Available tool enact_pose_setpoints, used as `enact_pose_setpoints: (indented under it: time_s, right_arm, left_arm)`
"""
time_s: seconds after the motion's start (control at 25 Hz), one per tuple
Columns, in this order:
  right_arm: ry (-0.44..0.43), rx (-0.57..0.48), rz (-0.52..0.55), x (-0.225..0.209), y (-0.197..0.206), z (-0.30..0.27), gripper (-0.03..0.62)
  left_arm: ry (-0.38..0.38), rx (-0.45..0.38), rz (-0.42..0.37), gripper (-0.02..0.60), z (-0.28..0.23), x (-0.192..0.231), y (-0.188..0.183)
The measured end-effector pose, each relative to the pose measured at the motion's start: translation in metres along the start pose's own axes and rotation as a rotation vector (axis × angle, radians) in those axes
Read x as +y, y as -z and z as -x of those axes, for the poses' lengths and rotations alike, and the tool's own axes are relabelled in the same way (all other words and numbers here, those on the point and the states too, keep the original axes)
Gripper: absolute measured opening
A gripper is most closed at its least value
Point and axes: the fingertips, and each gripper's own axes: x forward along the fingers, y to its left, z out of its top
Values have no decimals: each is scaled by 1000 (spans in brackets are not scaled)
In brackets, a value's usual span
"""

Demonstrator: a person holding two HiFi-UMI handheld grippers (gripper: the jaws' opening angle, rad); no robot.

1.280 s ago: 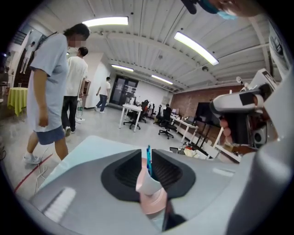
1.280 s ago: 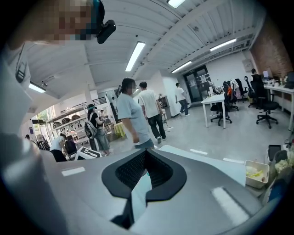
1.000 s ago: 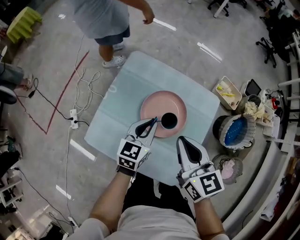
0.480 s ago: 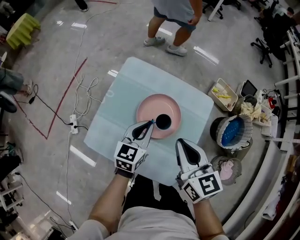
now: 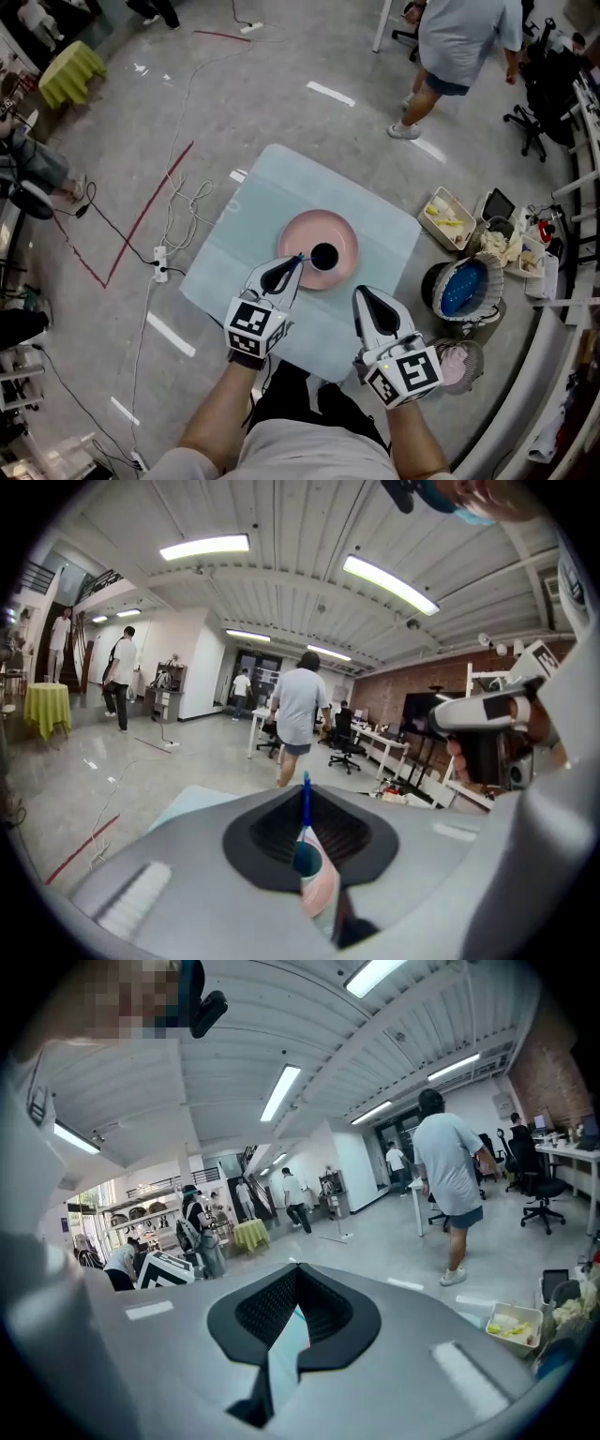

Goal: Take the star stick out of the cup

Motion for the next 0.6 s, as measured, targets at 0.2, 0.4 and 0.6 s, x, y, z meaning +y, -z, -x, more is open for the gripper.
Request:
enact_pose_setpoints:
  time_s: [0.2,0.4,0.6]
  right_arm:
    - [-28,-35,19,4,-23,20,6]
    - [-55,-75,35,10,-40,44,6]
    - [-70,-111,61,12,-60,74,6]
  left_arm:
    - [-35,-23,-3,20,24,-16,-24]
    - [-74,-59,-16,20,51,-32,-50]
    - [-94,-105,-28,20,75,-60,-77]
